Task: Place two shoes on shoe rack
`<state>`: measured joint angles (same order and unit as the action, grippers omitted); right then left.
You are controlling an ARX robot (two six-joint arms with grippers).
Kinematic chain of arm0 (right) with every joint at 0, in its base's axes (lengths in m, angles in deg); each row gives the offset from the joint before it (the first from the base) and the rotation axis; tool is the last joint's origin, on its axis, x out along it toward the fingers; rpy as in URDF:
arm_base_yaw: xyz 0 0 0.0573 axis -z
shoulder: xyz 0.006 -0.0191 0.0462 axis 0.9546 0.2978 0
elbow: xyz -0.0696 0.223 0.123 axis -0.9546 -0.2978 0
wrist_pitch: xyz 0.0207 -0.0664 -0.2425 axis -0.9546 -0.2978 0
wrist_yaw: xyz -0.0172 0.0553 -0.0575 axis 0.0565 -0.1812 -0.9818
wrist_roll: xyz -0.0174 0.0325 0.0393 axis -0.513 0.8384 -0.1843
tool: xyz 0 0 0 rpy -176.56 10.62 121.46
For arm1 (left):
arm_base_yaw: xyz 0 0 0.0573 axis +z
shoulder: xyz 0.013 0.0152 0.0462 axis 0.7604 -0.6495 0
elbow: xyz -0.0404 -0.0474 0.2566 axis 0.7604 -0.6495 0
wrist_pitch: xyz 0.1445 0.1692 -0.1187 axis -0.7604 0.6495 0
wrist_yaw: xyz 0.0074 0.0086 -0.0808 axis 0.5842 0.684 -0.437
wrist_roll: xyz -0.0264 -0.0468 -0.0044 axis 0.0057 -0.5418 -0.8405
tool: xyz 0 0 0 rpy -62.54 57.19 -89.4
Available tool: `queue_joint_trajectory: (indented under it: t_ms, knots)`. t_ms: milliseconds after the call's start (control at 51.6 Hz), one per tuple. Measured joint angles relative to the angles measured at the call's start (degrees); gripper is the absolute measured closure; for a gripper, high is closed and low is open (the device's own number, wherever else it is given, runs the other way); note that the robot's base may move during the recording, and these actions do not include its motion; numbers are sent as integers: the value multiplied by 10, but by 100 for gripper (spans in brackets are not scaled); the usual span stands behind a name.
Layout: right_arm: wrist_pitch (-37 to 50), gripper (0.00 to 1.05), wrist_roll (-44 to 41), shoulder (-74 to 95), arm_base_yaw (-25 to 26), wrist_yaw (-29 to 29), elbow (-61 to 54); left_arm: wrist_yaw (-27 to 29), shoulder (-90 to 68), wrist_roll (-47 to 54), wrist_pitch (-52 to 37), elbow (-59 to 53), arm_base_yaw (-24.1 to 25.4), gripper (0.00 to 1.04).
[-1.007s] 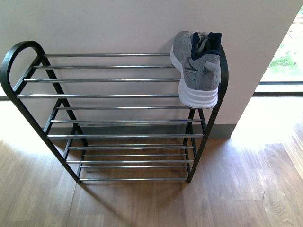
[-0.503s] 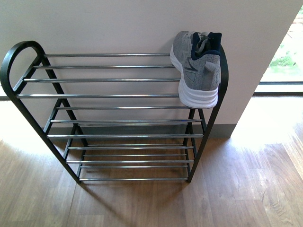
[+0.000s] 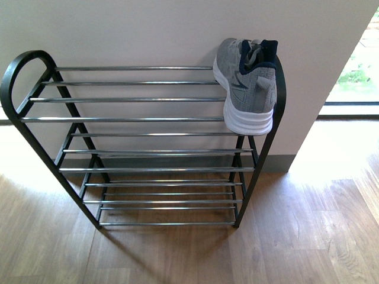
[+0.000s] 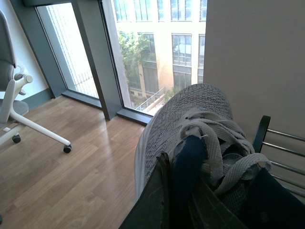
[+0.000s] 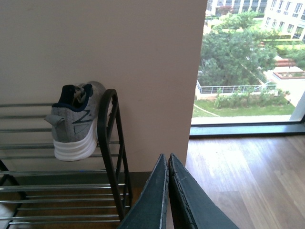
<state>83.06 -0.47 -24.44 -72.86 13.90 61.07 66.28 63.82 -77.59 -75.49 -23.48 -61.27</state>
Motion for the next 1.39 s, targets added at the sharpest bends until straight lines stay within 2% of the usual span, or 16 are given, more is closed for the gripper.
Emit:
queue_joint_trajectory:
  t_ms: [368,465,678,852,968,1162,1200,1278,1355,1394]
  knots:
    - [-17,102,0,-30,0,0,0,0,0,0,0,0,0,103]
    - [-17,87,-1,-30,0,0,0,0,0,0,0,0,0,103]
    - [-17,40,-1,-30,0,2,0,5,0,0,0,0,0,103]
    - [-17,8,-1,-30,0,1,0,8,0,0,0,0,0,103]
    - [-18,9,-1,-30,0,-3,0,-8,0,0,0,0,0,103]
    - [-18,9,-1,-31,0,-2,0,0,0,0,0,0,0,103]
    - [-18,9,-1,-31,0,-2,0,-30,-7,-13,27,7,7,103]
    - [-18,9,-1,-31,0,-1,0,-141,-30,-58,156,53,37,103]
    - [-18,9,-1,-31,0,0,0,-201,-65,-107,224,82,41,103]
    - [-18,9,-1,-31,0,0,0,-222,-85,-125,229,90,38,103]
